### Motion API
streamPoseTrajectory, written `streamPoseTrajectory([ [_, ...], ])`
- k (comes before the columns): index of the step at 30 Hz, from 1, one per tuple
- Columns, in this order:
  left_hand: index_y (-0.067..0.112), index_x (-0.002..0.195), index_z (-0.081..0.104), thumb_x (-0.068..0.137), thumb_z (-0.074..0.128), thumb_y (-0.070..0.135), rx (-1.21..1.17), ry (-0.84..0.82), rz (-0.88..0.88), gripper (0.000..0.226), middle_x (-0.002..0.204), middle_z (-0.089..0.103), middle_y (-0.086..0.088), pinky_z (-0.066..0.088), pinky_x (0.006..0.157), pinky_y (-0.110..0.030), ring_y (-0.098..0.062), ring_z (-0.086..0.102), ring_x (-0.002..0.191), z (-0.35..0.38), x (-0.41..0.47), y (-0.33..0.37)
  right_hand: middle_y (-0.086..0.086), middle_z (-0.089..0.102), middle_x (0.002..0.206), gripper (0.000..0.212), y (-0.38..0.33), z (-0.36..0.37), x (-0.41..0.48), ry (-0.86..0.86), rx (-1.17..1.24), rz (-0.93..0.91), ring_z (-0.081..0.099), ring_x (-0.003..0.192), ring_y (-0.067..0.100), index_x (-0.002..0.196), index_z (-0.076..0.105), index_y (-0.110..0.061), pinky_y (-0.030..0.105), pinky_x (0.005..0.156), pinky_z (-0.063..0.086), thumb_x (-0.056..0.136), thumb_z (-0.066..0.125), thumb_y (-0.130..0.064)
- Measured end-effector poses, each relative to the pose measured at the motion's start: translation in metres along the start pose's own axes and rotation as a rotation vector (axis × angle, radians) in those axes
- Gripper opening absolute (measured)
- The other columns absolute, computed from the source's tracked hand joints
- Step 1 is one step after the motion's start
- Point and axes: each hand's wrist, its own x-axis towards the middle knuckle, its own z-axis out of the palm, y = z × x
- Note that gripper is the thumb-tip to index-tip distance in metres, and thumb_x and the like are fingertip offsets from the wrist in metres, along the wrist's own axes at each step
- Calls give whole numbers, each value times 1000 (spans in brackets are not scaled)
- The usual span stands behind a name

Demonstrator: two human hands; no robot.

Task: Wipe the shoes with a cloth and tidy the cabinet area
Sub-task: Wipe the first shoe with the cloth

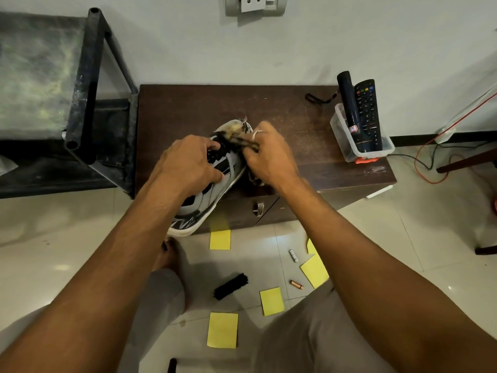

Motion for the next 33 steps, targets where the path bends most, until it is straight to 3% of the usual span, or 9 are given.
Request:
streamPoseTrajectory([
  [2,33,142,55,79,86,30,-9,3,-2,70,86,65,9,51,70,-31,-9,60,65,-1,-1,0,-4,49,105,24,2,-1,2,51,-38,60,55,82,14,117,72,-13,40,77,56,98,62,-24],
  [5,32,141,55,80,85,31,-5,7,5,68,82,63,12,48,67,-30,-8,60,65,-1,-1,0,-8,47,103,27,-6,-1,-2,-36,-22,-57,56,88,14,121,72,-16,38,77,54,97,62,-23],
  [9,31,141,57,80,86,31,-3,20,13,68,107,72,-2,51,74,-30,-7,54,61,-1,0,-1,-7,49,100,24,5,-5,-4,-33,-31,-1,58,84,16,114,73,-14,41,75,55,96,62,-24],
  [12,30,140,58,80,86,30,-16,20,12,67,110,73,-5,50,75,-30,-9,54,61,-1,-1,0,-7,49,99,23,3,-4,-6,-42,-50,6,57,83,16,111,74,-13,38,74,54,95,62,-24],
  [15,28,141,58,80,85,29,-27,7,12,66,112,73,-5,51,79,-31,-18,59,73,-2,-3,0,-10,49,93,18,2,-5,-10,-113,-33,-43,56,84,13,100,74,-14,34,70,50,92,63,-26],
  [18,28,141,58,80,86,28,-27,6,6,68,117,72,-5,53,81,-32,-22,68,85,-4,-4,2,-5,50,95,15,8,-5,-10,-7,-35,76,56,79,15,93,71,-12,36,69,52,94,62,-24],
  [24,29,141,57,80,85,29,-16,18,12,67,100,71,-4,50,70,-30,-9,57,59,-4,-4,2,-4,53,100,20,-2,7,-31,9,17,55,56,82,14,105,74,-4,25,71,47,95,62,-18],
  [28,29,142,57,79,86,30,-4,-1,1,70,114,72,-6,56,83,-37,-21,66,78,-4,-3,3,0,55,98,19,4,8,-25,95,60,160,56,78,14,101,75,-6,32,70,52,96,62,-18],
  [33,29,143,55,79,86,29,-1,-2,4,71,118,72,-6,57,89,-40,-28,70,95,-2,-3,2,1,54,102,19,-6,17,-19,162,83,205,56,80,14,98,73,-5,28,69,48,96,60,-19],
])
